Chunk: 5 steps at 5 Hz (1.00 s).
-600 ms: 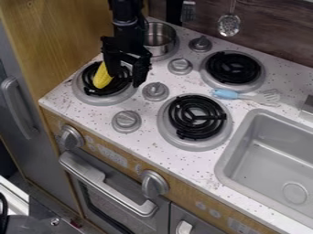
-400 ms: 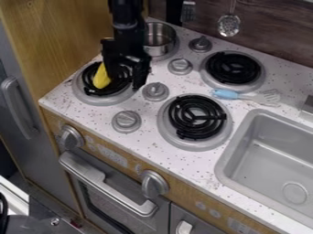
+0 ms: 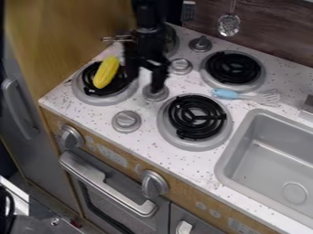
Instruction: Puts the blue spatula on the lower right burner
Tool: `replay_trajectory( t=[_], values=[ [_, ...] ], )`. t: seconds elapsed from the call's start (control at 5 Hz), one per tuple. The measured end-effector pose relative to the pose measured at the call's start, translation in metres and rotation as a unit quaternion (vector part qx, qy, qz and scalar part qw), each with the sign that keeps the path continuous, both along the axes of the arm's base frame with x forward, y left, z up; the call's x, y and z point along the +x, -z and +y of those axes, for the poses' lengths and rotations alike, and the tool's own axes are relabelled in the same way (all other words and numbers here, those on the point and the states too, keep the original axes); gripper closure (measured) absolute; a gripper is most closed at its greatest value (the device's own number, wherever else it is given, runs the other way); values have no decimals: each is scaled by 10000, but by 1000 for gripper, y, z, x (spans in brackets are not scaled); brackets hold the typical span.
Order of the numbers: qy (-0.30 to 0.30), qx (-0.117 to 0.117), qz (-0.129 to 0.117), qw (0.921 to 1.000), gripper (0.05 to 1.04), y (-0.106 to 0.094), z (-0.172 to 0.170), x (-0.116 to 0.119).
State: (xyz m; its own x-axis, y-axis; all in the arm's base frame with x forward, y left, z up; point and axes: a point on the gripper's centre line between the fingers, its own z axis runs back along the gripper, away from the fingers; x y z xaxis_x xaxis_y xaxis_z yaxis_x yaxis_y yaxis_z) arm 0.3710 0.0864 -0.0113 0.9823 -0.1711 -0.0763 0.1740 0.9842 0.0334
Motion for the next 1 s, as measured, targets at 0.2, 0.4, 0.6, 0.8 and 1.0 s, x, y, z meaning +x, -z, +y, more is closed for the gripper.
replay_trajectory(
  t=[0.2, 0.4, 0.6, 0.8, 1.0],
  values=[
    [529, -127, -182, 9984, 87, 0, -34, 27],
    [888, -332, -344, 9949, 87, 5, -63, 48],
    [1086, -524, -460, 9916, 87, 13, -84, 63],
    [1270, -518, -426, 9896, 87, 21, -97, 73],
    [1283, -632, -329, 9892, 87, 35, -108, 72]
  ],
)
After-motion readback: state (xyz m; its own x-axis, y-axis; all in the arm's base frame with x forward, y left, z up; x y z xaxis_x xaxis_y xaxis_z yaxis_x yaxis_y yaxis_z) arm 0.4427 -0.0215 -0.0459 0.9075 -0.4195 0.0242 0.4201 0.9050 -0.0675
